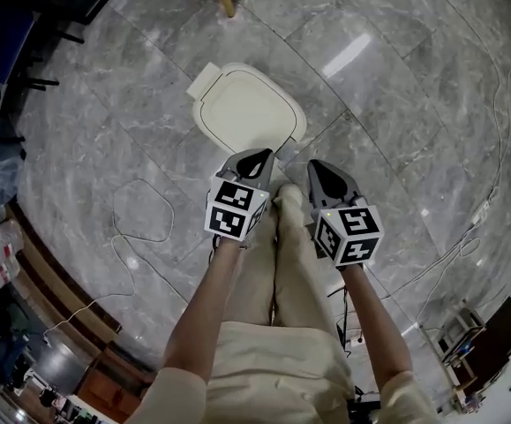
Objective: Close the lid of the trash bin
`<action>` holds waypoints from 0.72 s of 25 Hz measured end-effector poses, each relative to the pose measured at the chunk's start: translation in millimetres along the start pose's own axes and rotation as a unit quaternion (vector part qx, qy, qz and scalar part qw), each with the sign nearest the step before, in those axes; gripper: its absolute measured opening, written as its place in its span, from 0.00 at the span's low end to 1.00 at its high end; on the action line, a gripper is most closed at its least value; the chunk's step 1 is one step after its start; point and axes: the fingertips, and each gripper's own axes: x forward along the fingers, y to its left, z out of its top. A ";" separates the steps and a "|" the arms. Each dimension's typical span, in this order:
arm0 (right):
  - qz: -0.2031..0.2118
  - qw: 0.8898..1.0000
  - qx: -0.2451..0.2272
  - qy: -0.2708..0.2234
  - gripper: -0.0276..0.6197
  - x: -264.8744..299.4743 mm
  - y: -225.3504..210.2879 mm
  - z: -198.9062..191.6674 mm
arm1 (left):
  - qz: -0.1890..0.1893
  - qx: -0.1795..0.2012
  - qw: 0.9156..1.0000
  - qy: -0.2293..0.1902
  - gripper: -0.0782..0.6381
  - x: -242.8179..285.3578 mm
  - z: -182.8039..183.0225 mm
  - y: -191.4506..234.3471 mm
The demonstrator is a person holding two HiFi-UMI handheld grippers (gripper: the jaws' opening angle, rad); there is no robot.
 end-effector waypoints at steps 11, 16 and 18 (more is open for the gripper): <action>0.034 0.997 -0.066 0.005 0.05 -53.5 38.9 51.3 | 0.023 -0.020 0.998 -0.050 0.14 -81.6 51.2 -32.7; 0.034 0.996 -0.079 -0.003 0.05 -78.1 56.5 65.4 | 0.027 -0.018 0.997 -0.072 0.14 -121.0 62.7 -51.8; 0.036 0.996 -0.082 -0.009 0.05 -88.3 63.9 71.4 | 0.027 -0.018 0.996 -0.087 0.14 -135.0 72.1 -58.5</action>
